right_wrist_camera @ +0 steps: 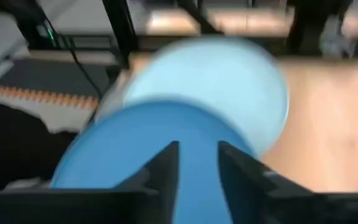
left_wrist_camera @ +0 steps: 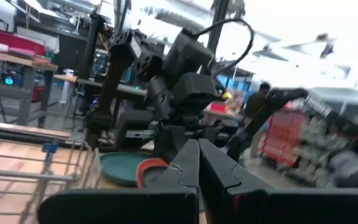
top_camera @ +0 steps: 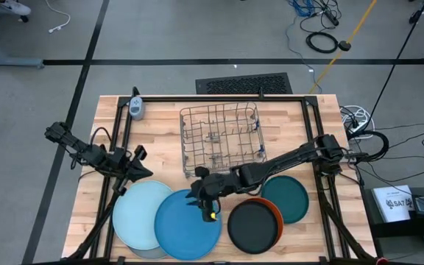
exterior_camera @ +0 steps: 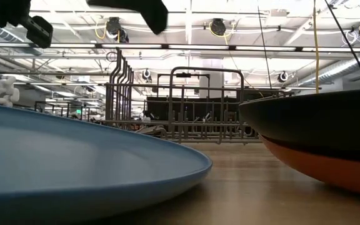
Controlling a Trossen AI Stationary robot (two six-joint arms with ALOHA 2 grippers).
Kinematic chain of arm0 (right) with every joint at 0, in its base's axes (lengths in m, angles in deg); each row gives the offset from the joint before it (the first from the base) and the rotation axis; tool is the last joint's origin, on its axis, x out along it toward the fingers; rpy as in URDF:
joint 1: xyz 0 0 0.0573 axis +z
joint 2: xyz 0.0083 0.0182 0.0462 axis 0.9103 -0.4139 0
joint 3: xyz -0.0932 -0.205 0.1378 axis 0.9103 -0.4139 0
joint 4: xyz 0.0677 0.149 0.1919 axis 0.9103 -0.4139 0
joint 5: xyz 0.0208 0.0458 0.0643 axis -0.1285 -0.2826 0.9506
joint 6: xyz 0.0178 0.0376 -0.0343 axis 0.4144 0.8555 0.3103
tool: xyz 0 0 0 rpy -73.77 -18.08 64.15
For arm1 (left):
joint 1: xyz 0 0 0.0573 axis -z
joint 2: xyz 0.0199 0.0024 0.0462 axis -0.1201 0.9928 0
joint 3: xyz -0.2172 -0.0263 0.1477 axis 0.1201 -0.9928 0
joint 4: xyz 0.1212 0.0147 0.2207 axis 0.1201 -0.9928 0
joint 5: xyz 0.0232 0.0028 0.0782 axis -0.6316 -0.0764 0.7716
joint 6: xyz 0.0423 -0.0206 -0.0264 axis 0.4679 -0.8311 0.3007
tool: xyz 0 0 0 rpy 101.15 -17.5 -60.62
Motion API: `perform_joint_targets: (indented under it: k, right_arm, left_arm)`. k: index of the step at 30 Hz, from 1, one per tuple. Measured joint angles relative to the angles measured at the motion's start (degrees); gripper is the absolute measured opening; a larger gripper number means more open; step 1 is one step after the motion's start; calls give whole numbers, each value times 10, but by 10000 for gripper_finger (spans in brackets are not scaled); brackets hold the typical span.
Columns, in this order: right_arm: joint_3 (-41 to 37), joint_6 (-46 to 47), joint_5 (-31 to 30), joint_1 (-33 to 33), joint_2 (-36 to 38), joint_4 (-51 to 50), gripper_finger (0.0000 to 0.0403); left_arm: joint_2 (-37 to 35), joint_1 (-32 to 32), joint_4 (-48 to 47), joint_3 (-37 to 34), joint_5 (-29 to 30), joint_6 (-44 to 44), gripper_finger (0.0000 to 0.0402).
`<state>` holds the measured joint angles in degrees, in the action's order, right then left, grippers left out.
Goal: Sort dishes
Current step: Put the blue plate in the dish rack
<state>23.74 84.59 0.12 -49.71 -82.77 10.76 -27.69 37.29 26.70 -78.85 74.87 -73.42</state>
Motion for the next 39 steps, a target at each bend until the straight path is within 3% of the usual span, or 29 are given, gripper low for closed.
perform_joint_targets:
  k: [4,8,18,31,39]
  right_arm:
    - [13,48,-1,3,-18,-90,200]
    - [13,91,-4,9,-37,-128,239]
    - [13,145,-37,7,-93,-171,225]
    - [12,162,-87,0,-100,-184,224]
    - [12,175,-82,-19,-100,-186,224]
  left_arm:
    - [19,0,0,0,0,16,26]
    - [32,0,0,0,1,28,72]
    - [40,0,2,0,13,31,162]
    - [42,0,0,0,24,27,169]
    - [42,0,0,0,24,27,169]
